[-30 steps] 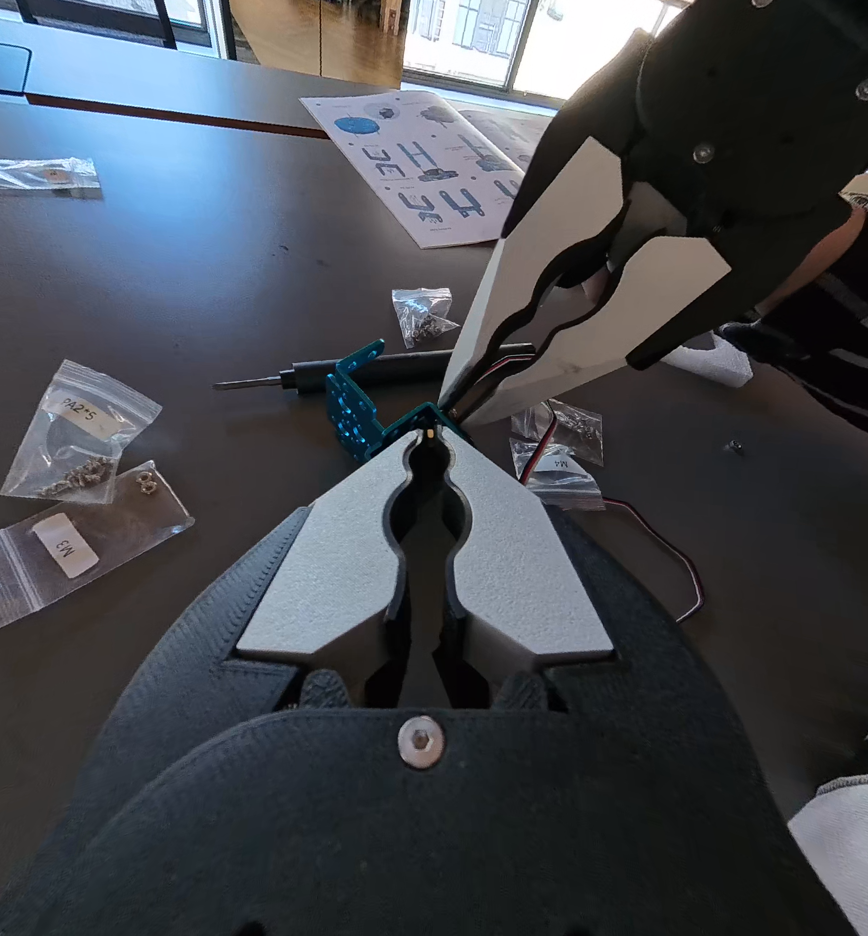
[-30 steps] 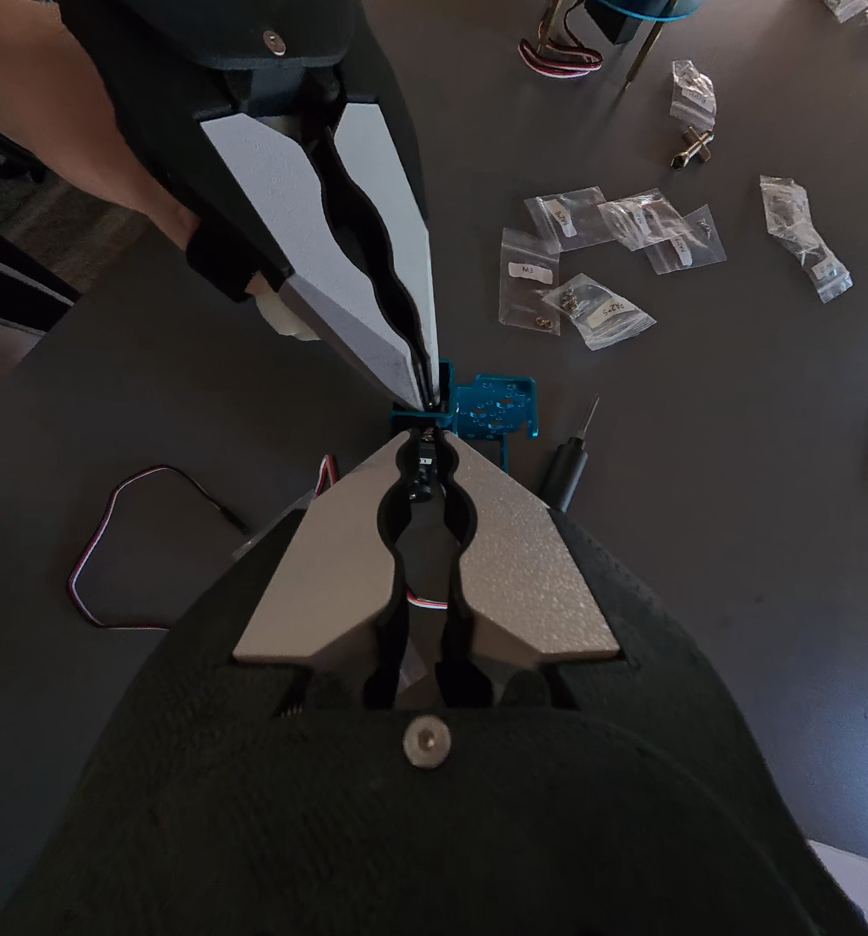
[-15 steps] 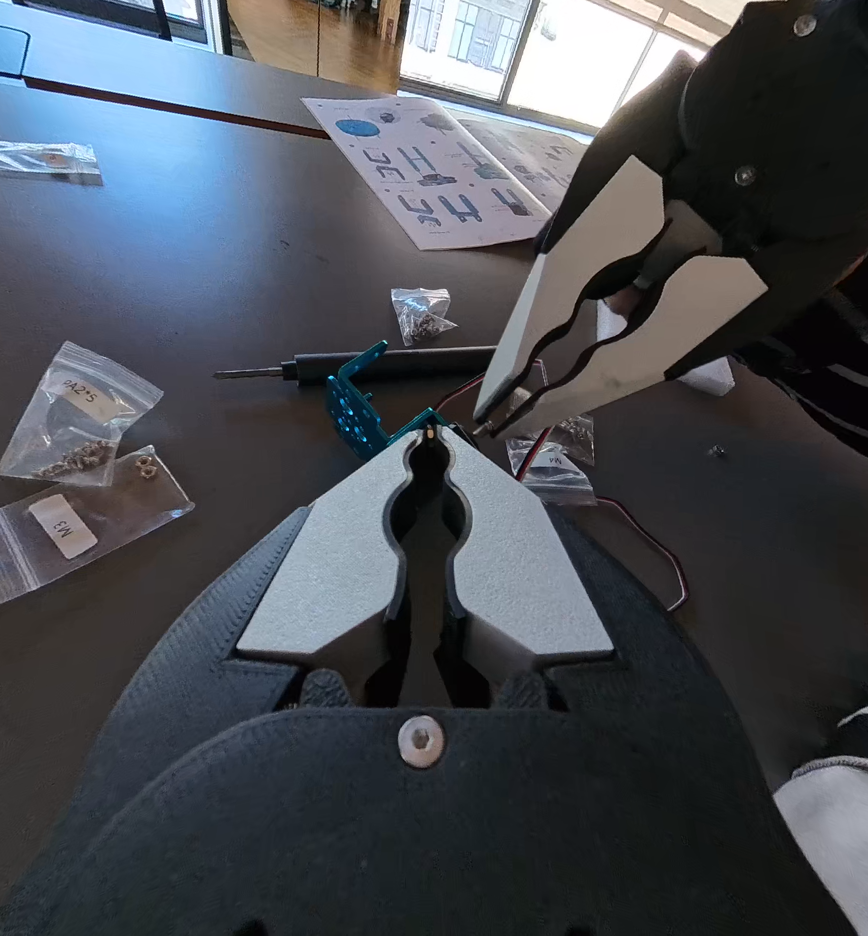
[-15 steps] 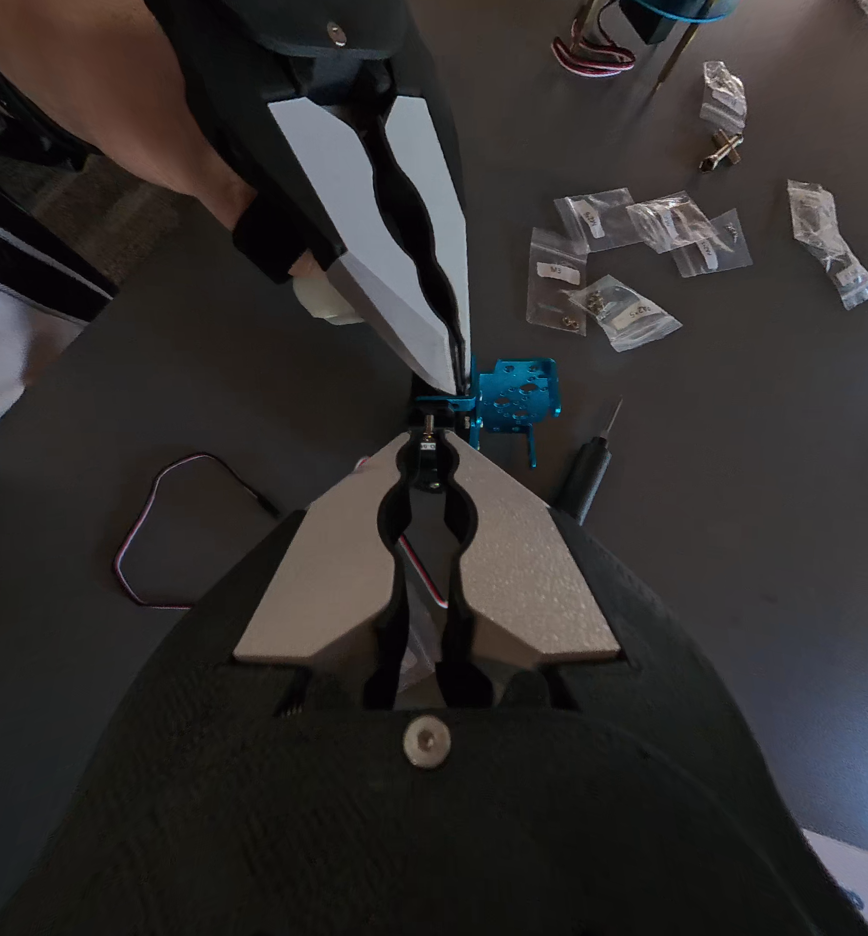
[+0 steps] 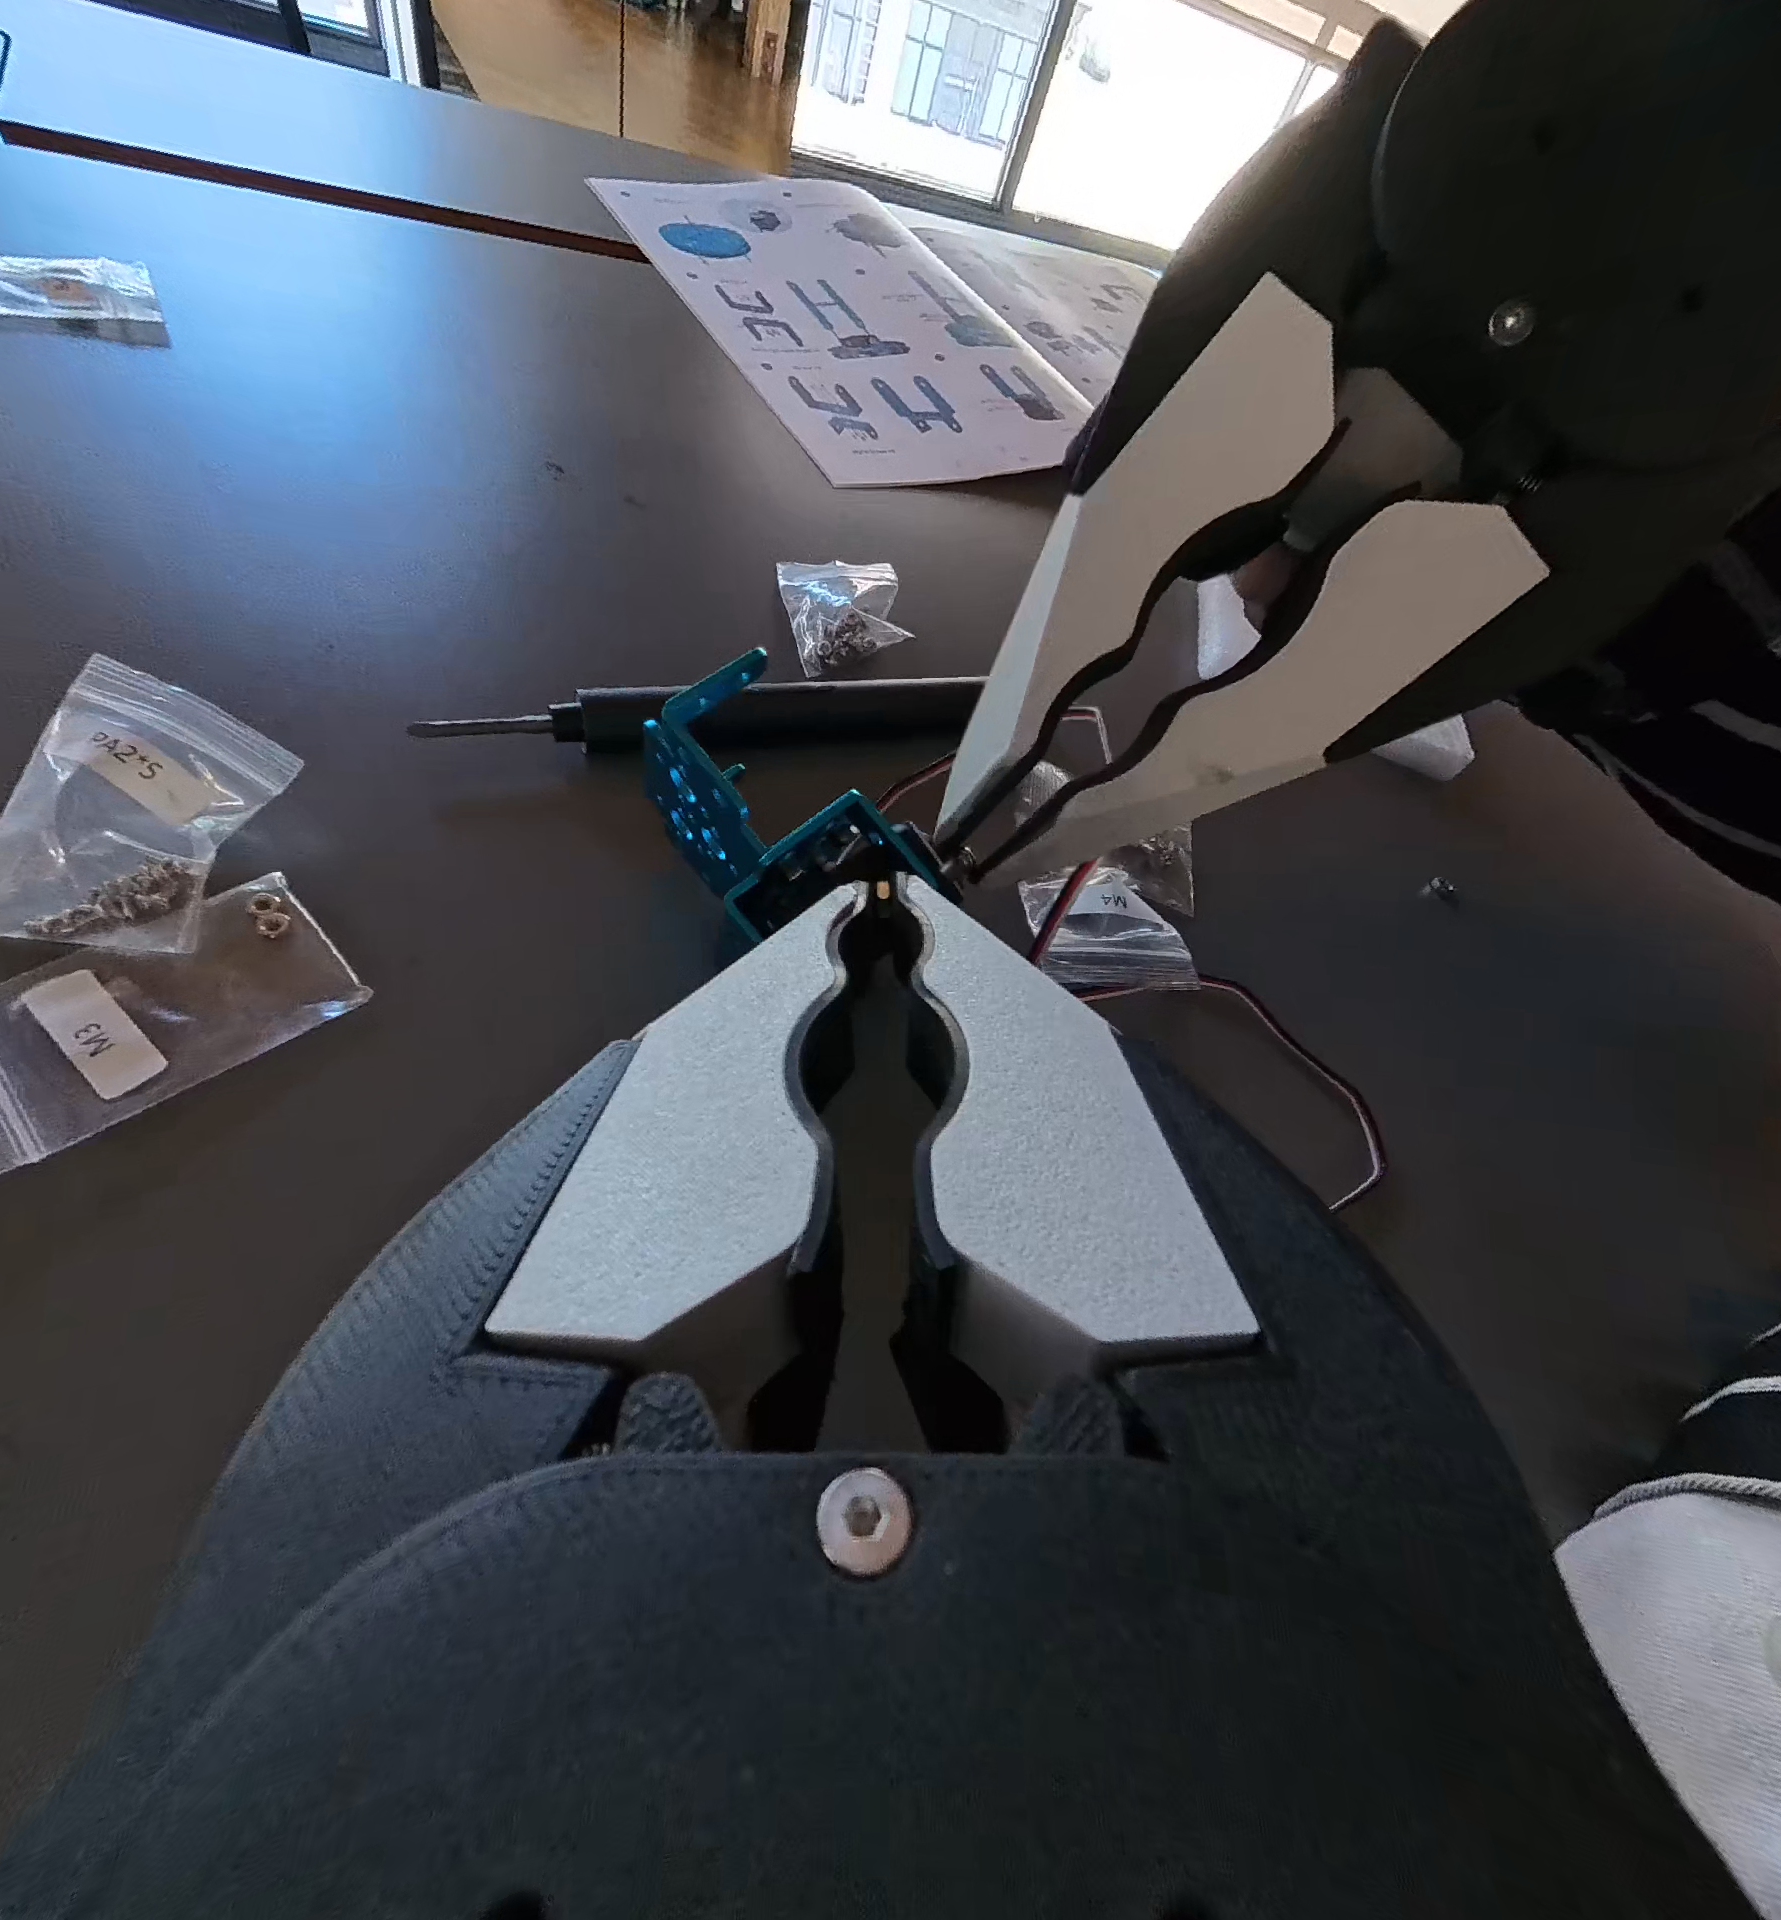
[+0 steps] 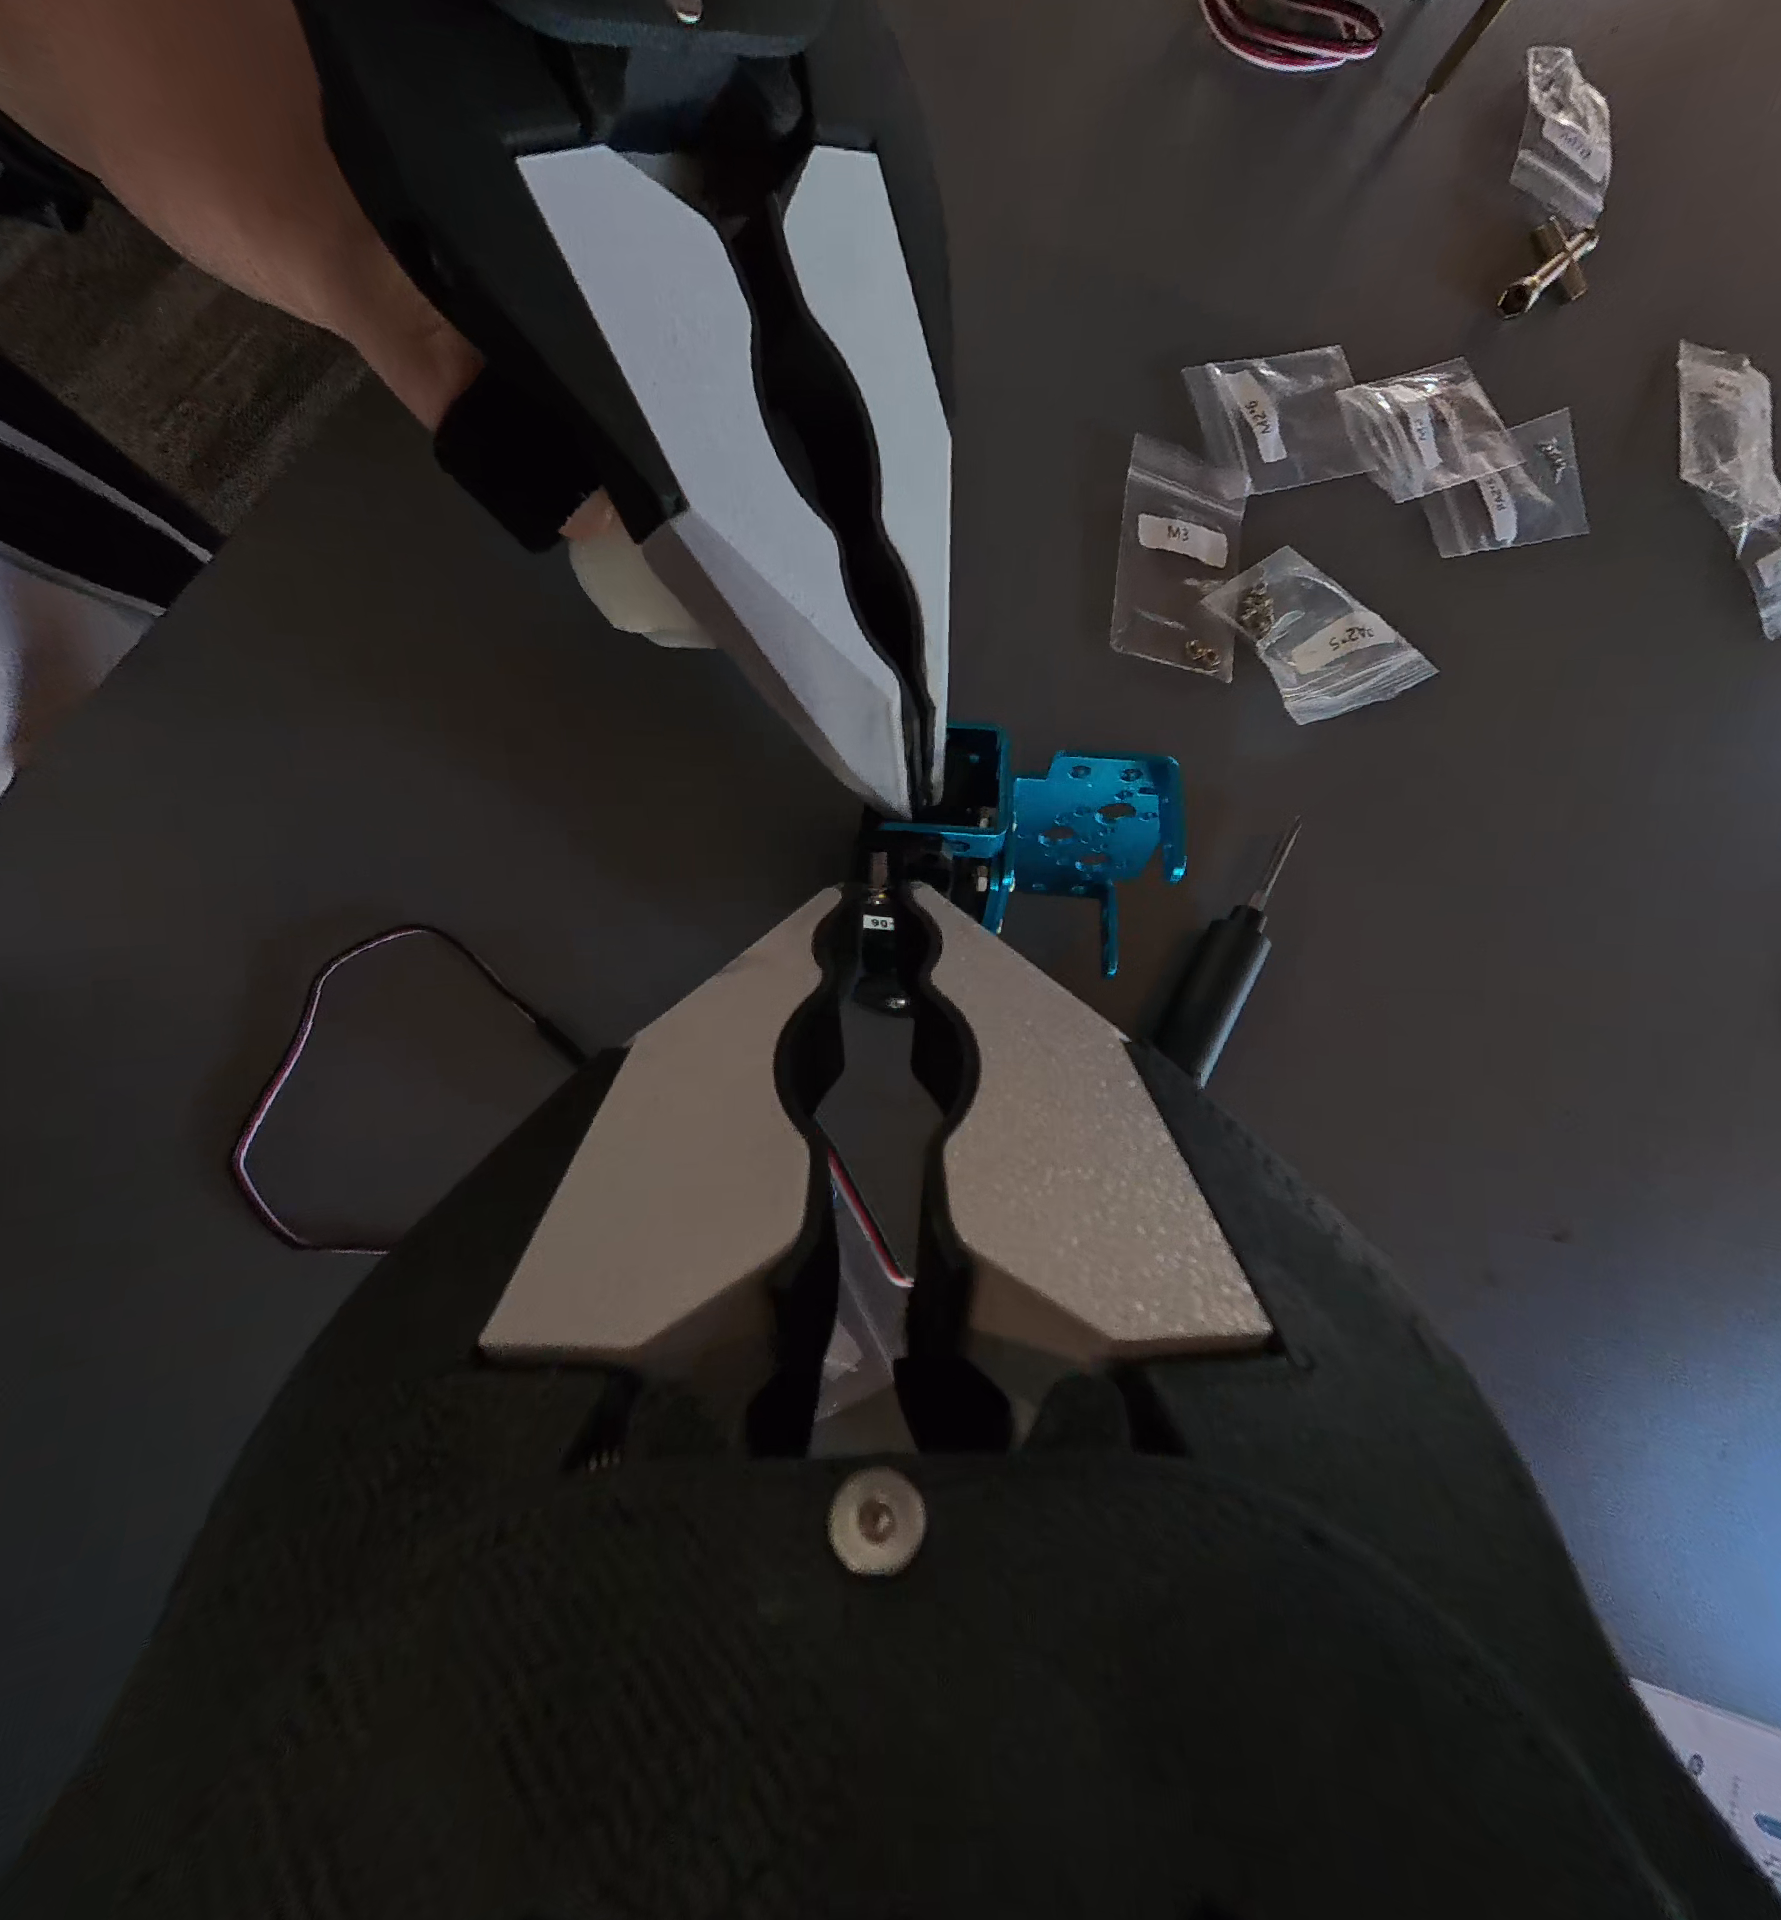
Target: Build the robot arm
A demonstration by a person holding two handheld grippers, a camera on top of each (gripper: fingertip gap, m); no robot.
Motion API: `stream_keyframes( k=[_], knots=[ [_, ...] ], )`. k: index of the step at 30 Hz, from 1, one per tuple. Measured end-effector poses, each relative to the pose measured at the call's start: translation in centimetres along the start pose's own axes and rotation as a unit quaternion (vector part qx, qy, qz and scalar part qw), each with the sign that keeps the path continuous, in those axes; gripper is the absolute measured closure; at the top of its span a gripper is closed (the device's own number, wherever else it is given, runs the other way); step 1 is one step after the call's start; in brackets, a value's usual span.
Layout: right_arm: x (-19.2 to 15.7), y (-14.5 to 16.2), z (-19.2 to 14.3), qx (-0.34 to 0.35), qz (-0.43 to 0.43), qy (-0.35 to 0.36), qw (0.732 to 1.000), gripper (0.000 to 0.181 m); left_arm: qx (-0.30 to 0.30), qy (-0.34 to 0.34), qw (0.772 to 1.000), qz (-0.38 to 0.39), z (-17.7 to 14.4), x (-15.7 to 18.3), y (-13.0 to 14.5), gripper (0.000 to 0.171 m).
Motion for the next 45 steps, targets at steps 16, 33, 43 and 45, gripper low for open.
stream_keyframes(
  k=[16,33,43,45],
  knots=[
    [0.5,-0.2,0.2,-0.036,0.016,0.032,0.999,0.177,-0.002,-0.016,1.0,0.01,-1.0,-4.1,-0.6,0.171],
    [-0.2,-0.6,0.3,-0.112,0.048,0.011,0.993,0.177,0.006,0.004,0.999,0.037,-0.7,-2.5,-0.6,0.171],
    [-0.3,-1.2,0.6,-0.169,0.056,-0.009,0.984,0.177,0.001,0.036,0.995,0.094,-0.6,-0.7,-0.3,0.171],
    [-0.4,-1.3,0.6,-0.176,0.064,-0.016,0.982,0.177,0.0,0.038,0.993,0.108,-0.6,-0.4,-0.2,0.171]
  ],
)
Point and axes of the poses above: each gripper's, where its closed fingertips meet, z out along the fingers, y out of its underside, x = y × z across the jaws, the point moved 3 cm from there along -z, back along the fingers, and after that the axes turned 9 degrees about -x, right-handed, at the moved point
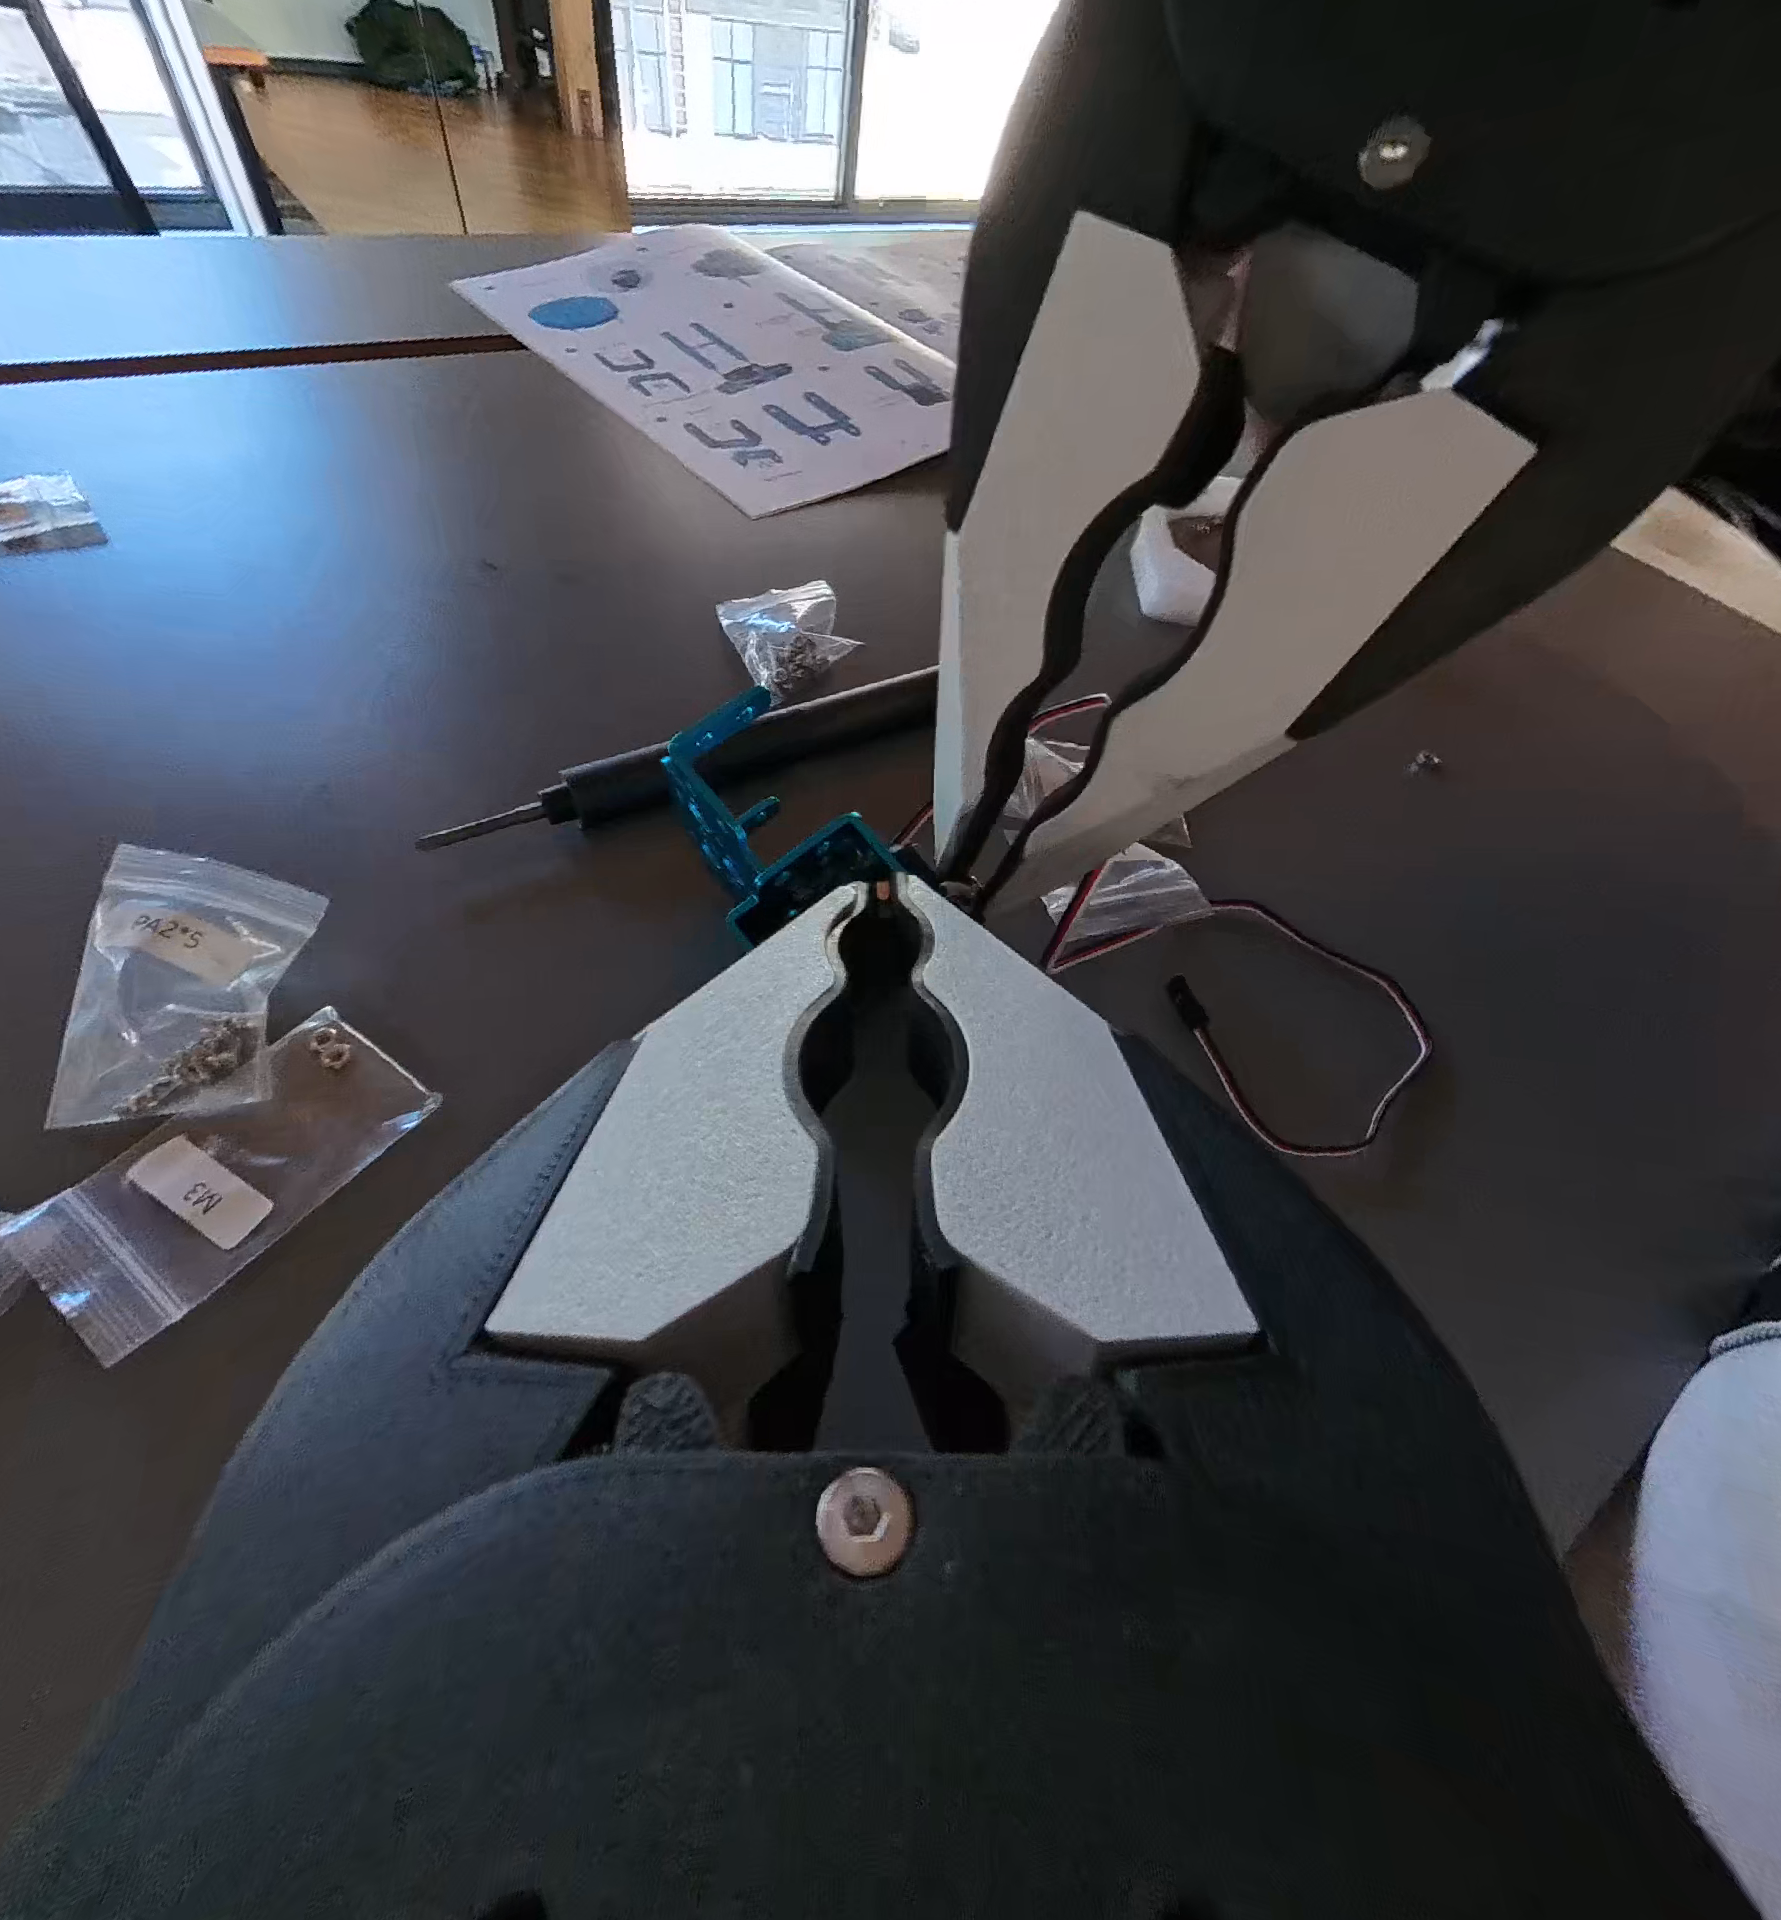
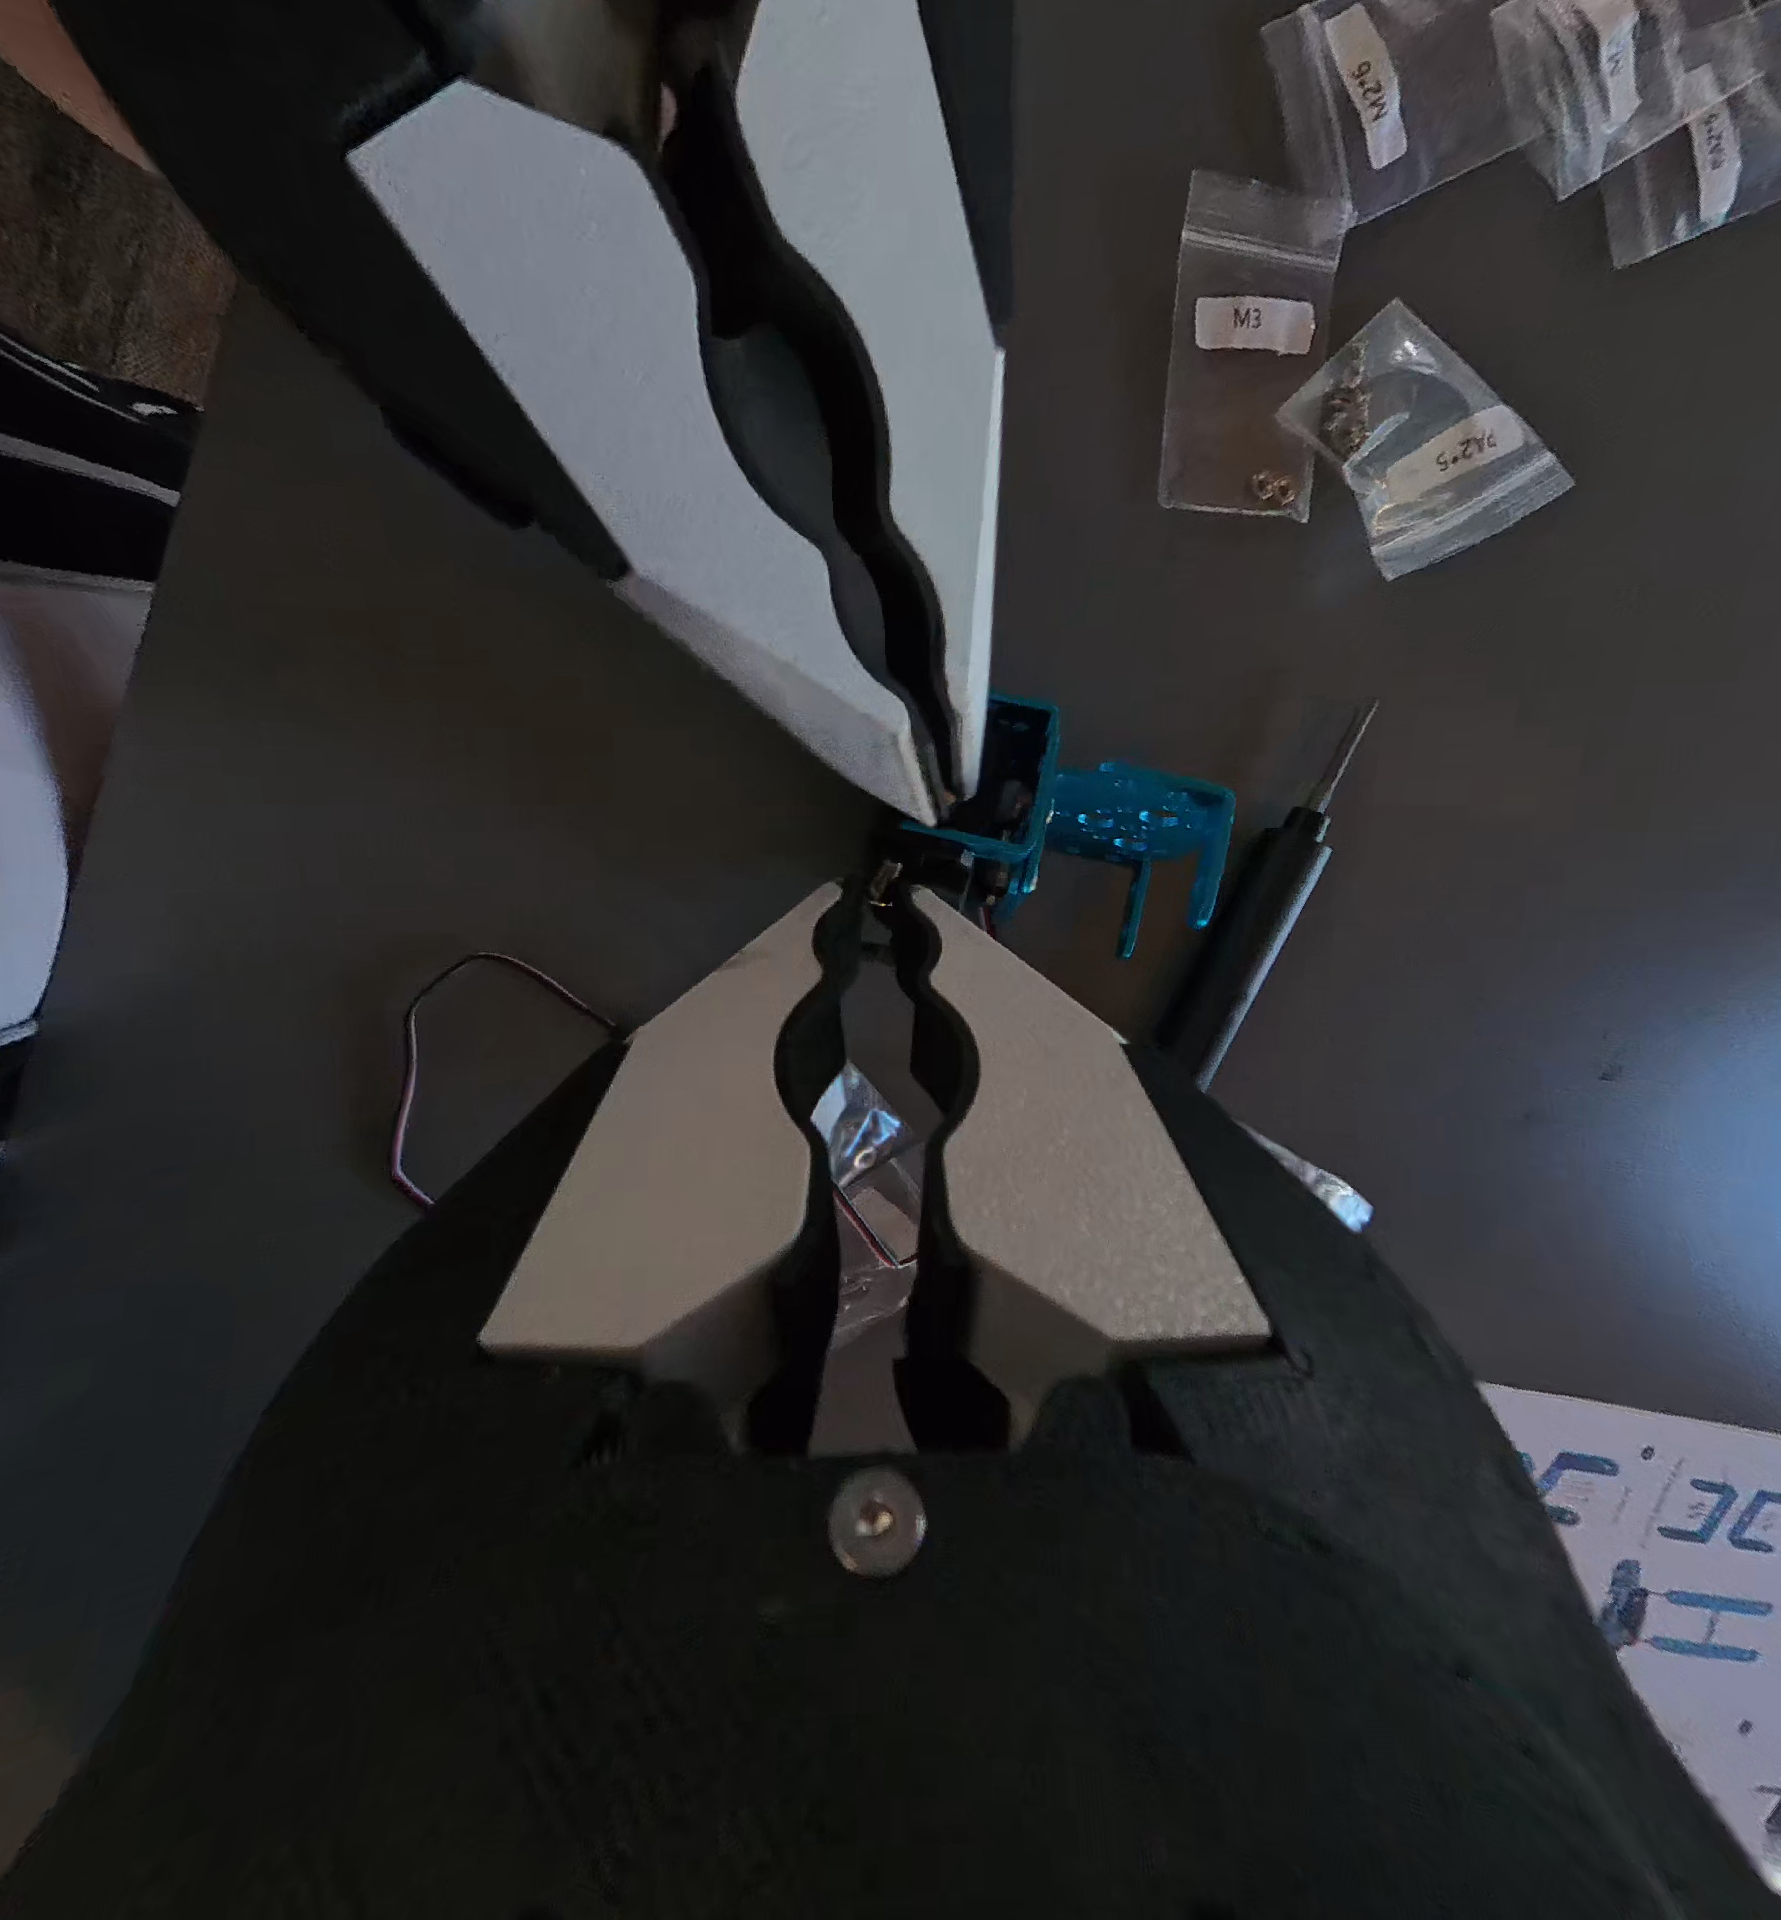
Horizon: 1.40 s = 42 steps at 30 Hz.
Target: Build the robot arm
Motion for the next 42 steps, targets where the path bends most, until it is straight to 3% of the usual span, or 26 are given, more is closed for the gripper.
stream_keyframes(
  k=[15,28,36,42],
  knots=[
    [-0.1,0.3,-0.1,-0.026,0.055,0.008,0.998,0.177,-0.015,0.039,0.999,0.016,0.4,0.6,0.1,0.171],
    [-0.8,0.8,-0.5,-0.011,0.071,0.1,0.992,0.177,0.002,0.156,0.982,-0.108,-1.6,0.0,0.3,0.171],
    [-0.9,0.6,-0.2,-0.013,0.068,0.115,0.991,0.177,-0.048,0.113,0.992,0.017,-0.8,0.1,0.6,0.171],
    [-0.7,0.4,-0.3,-0.016,0.046,0.123,0.991,0.177,-0.066,0.108,0.991,0.054,0.1,1.3,1.0,0.171]
  ],
)
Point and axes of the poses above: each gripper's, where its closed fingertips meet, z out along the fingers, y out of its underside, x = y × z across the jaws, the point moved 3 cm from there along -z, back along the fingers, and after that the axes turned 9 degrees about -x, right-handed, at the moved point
